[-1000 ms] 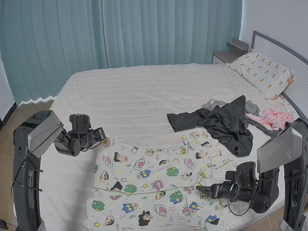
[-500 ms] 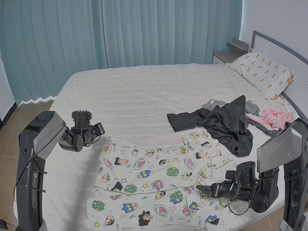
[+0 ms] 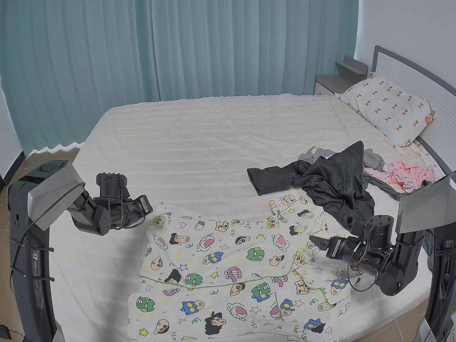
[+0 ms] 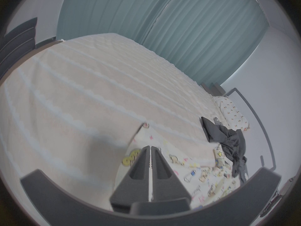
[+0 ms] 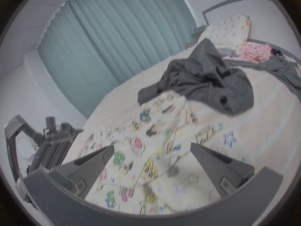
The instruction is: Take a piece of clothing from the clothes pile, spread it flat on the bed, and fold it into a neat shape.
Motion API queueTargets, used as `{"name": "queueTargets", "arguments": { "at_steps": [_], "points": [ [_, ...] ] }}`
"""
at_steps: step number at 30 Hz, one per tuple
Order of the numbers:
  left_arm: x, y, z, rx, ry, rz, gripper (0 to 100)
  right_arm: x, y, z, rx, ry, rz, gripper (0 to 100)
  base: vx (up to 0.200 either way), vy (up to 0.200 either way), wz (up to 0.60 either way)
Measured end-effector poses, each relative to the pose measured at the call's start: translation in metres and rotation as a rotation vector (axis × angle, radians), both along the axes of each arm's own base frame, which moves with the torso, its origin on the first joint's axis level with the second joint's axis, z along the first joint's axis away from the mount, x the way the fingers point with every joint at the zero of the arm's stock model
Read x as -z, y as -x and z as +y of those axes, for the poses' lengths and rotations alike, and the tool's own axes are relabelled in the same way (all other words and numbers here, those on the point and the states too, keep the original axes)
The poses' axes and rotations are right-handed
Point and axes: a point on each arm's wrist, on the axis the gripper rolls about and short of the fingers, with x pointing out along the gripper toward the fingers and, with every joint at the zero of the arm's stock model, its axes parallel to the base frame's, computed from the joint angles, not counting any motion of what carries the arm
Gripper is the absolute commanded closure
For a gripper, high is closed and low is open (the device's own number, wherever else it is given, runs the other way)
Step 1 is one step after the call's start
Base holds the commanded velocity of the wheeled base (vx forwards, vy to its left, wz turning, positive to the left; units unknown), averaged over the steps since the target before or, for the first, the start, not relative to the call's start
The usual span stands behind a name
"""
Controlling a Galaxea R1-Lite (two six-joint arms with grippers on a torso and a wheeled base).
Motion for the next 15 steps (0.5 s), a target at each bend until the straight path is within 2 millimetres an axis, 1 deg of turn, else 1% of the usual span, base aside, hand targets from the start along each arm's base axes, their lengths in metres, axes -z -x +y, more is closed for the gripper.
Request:
{"name": "queueTargets", "arguments": {
  "at_steps": [2, 3, 5, 6, 7, 9, 12, 15],
  "points": [
    [-0.002, 0.016, 0.002, -0.001, 0.026, -0.007, 100, -0.002, -0.017, -0.008, 0.039, -0.003, -0.019, 0, 0.000, 0.000, 0.00],
    [-0.002, 0.022, 0.002, -0.004, 0.037, -0.008, 100, -0.003, -0.022, -0.011, 0.052, -0.003, -0.016, 0, 0.000, 0.000, 0.00],
    [-0.005, 0.035, 0.004, -0.016, 0.069, -0.020, 100, -0.002, -0.036, -0.020, 0.083, 0.004, 0.015, 0, 0.000, 0.000, 0.00],
    [-0.006, 0.037, 0.004, -0.018, 0.076, -0.025, 100, -0.002, -0.039, -0.022, 0.090, 0.004, 0.016, 0, 0.000, 0.000, 0.00],
    [-0.008, 0.046, 0.005, -0.026, 0.099, -0.042, 100, -0.003, -0.048, -0.029, 0.111, 0.008, 0.039, 0, 0.000, 0.000, 0.00],
    [-0.011, 0.057, 0.005, -0.035, 0.123, -0.061, 100, -0.003, -0.060, -0.037, 0.133, 0.009, 0.064, 0, 0.000, 0.000, 0.00],
    [-0.013, 0.071, 0.006, -0.044, 0.150, -0.069, 100, -0.005, -0.075, -0.049, 0.144, -0.001, 0.083, 0, 0.000, 0.000, 0.00],
    [-0.014, 0.082, 0.006, -0.049, 0.163, -0.054, 100, -0.005, -0.088, -0.055, 0.138, -0.016, 0.068, 0, 0.000, 0.000, 0.00]
  ]
}}
